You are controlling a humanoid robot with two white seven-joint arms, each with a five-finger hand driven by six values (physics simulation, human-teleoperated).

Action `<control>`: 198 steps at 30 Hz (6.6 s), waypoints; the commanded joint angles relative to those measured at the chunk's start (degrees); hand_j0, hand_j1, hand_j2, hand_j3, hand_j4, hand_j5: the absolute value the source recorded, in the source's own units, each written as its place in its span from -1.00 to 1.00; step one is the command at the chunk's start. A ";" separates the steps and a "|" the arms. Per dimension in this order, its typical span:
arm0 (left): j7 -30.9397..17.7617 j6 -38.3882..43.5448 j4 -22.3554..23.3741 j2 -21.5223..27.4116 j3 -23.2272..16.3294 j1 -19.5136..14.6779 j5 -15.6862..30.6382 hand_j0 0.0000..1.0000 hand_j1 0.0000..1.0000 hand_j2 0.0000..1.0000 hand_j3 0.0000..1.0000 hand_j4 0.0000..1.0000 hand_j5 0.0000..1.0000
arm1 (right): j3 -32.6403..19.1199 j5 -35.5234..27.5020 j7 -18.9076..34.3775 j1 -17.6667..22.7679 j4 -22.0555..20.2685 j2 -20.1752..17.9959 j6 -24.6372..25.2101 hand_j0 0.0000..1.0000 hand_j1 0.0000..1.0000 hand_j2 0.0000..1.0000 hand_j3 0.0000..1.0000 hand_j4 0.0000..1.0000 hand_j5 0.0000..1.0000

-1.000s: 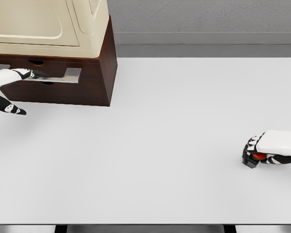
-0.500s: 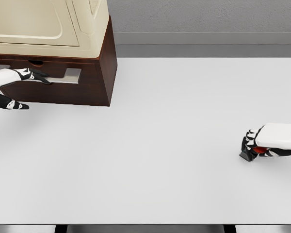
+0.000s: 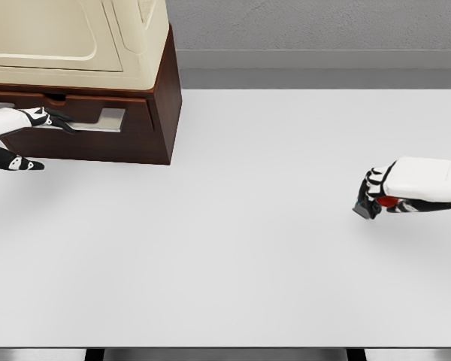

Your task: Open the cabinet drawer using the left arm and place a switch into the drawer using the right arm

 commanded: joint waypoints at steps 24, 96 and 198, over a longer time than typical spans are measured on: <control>0.31 0.24 -3.09 3.48 -0.54 0.44 1.73 0.59 0.59 0.59 0.59 0.59 0.59 | 4.85 -1.64 -0.06 -6.59 -0.22 5.39 0.16 -0.16 -0.16 -0.16 -0.16 -0.16 -0.16; 8.57 0.24 -14.51 14.11 0.25 12.04 6.04 0.61 0.61 0.61 0.61 0.61 0.61 | 18.29 -6.04 -0.50 -32.96 4.62 23.67 0.16 -0.16 -0.16 -0.16 -0.16 -0.16 -0.16; 12.18 0.24 -22.16 23.52 7.28 13.10 7.62 0.13 0.13 0.13 0.13 0.13 0.13 | 31.83 -6.65 2.59 -55.99 45.66 64.72 0.16 -0.12 -0.12 -0.12 -0.12 -0.12 -0.12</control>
